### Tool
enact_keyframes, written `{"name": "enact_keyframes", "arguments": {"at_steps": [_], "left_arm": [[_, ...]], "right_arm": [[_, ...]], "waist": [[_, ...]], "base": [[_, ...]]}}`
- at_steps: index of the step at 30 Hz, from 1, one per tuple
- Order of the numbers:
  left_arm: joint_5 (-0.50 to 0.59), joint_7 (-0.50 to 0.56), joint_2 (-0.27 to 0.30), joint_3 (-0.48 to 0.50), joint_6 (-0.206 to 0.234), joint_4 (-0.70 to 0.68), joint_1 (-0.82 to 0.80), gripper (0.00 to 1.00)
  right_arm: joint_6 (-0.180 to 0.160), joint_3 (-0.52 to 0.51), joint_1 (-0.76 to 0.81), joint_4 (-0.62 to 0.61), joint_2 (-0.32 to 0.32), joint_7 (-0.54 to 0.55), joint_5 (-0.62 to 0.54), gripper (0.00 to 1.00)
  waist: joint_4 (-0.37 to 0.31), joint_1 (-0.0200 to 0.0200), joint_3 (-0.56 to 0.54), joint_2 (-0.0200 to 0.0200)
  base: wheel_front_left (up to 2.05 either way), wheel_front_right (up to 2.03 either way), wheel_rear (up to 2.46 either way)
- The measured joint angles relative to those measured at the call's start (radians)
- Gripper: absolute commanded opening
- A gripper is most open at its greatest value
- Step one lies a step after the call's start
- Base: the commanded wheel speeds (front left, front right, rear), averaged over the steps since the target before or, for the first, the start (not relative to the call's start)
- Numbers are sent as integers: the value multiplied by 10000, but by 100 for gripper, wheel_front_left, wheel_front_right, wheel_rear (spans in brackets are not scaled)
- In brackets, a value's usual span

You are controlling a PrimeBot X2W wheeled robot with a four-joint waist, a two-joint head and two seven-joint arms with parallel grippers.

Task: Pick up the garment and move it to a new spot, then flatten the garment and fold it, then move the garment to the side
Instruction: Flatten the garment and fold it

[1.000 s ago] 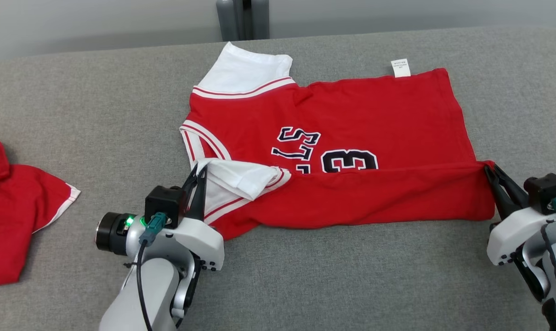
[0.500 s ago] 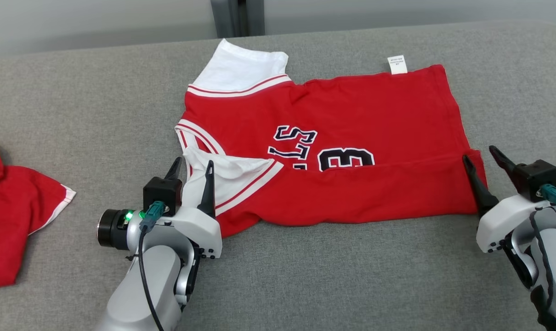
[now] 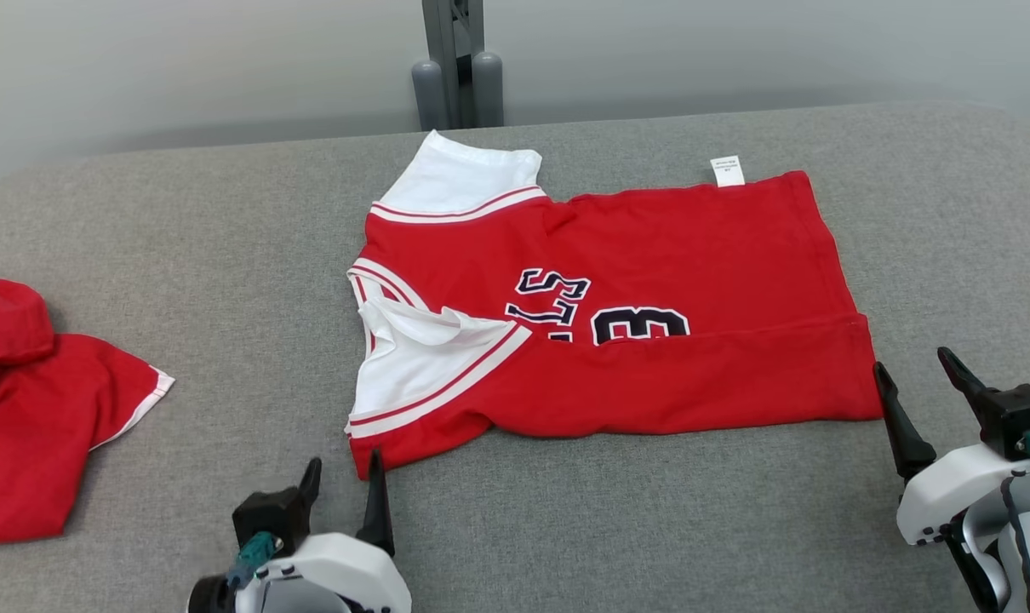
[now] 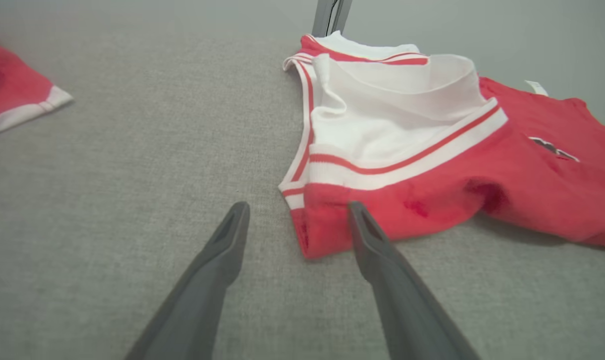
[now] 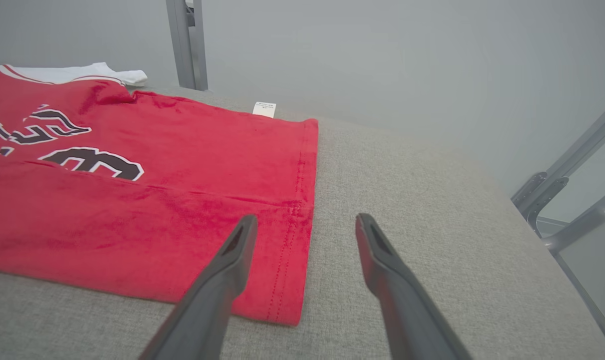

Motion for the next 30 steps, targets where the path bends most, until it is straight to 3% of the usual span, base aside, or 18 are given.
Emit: {"name": "enact_keyframes", "arguments": {"at_steps": [3, 7, 9, 11, 12, 13, 15, 23, 25, 26, 27, 30], "left_arm": [[-405, 142, -63, 19, -71, -217, 397, 100], [-683, 311, -125, 10, -134, -92, 374, 71], [-740, 343, -123, 15, -155, 65, 205, 49], [-767, 405, -130, 12, -169, 257, -19, 44], [-796, 416, -136, 8, -228, 360, -102, 36], [-842, 422, -138, 0, -261, 483, -180, 36], [-859, 428, -136, -10, -336, 700, -314, 0], [-723, 207, -96, -238, -433, 1018, -631, 0], [-619, 161, -10, -284, -426, 951, -635, 0], [-604, 150, 27, -288, -418, 888, -635, 0], [-554, 127, 63, -303, -401, 836, -634, 0], [-449, 104, 130, -357, -322, 677, -622, 0]], "right_arm": [[0, -65, 59, -21, 84, 0, -50, 100], [0, -38, 103, 29, 150, 0, -48, 100], [0, 13, 102, 73, 150, 0, -46, 100], [0, 84, 101, 119, 136, 0, -29, 100], [0, 100, 100, 134, 123, 0, -10, 100], [0, 128, 96, 157, 100, 0, 2, 100], [0, 236, 91, 242, 63, 0, 73, 100], [0, 825, -229, 1070, 52, 0, 1459, 98], [0, 1087, -313, 1371, -2, 0, 1730, 89], [0, 1202, -367, 1563, -21, 0, 1871, 77], [0, 1340, -429, 1756, -27, 0, 1998, 75], [0, 1540, -604, 2280, -96, 0, 2215, 85]], "waist": [[-38, 0, -66, 0], [-102, 0, -81, 0], [-140, 0, -50, 0], [-180, 0, -5, 0], [-193, 1, 16, 0], [-197, 0, 37, 0], [-203, 0, 78, 0], [34, 0, 289, 0], [140, 0, 327, 0], [184, 0, 347, 1], [216, 0, 366, 0], [290, 0, 398, 0]], "base": [[0, 0, 0], [0, 0, 0], [0, 0, 0], [0, 0, 0], [0, 0, 0], [0, 0, 0], [0, 0, 0], [0, 0, 0], [0, 0, 0], [0, 0, 0], [0, 0, 0], [0, 0, 0]]}}
